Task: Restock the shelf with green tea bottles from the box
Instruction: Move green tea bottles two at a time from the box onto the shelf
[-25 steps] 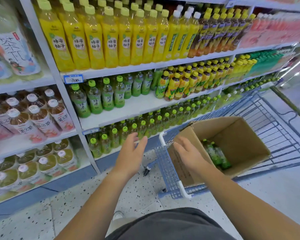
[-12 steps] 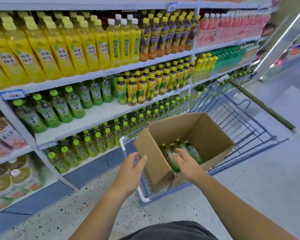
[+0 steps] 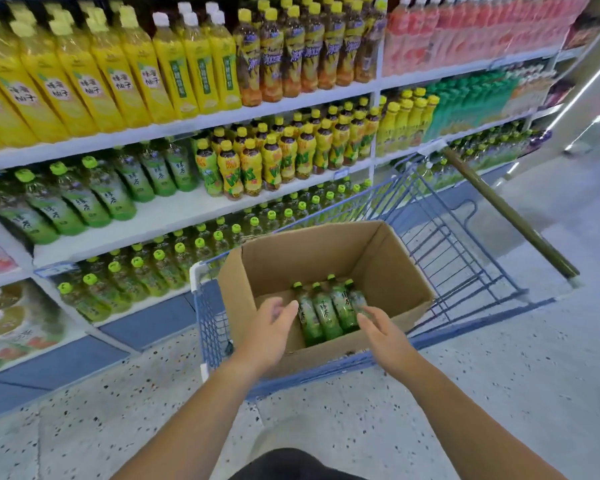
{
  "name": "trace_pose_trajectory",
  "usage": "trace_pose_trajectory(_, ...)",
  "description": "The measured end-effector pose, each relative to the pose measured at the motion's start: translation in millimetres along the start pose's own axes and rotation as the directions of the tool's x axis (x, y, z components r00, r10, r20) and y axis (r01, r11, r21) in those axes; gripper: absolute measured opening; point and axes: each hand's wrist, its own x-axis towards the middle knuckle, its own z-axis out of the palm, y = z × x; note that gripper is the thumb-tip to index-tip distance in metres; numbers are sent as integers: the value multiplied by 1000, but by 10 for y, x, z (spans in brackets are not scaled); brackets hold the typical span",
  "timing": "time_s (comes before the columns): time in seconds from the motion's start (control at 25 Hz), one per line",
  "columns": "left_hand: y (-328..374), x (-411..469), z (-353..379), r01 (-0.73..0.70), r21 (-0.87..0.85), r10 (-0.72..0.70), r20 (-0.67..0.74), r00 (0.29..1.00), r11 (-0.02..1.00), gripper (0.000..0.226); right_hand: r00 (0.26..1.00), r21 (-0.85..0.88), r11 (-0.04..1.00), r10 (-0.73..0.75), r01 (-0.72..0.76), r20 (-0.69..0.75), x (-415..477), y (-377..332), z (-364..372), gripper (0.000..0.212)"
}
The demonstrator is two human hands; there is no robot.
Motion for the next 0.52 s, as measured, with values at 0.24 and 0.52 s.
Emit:
trace_pose_trajectory(0.24, -30, 711, 439, 87, 39, -84, -60, 995, 995, 67, 998, -3, 999, 50, -50, 23, 492, 312, -358, 58)
trace_pose_trajectory(0.52, -298, 1765, 905, 172, 144, -167, -47, 985, 975, 65, 988, -64, 997, 40, -31, 148, 1631, 365, -530, 58)
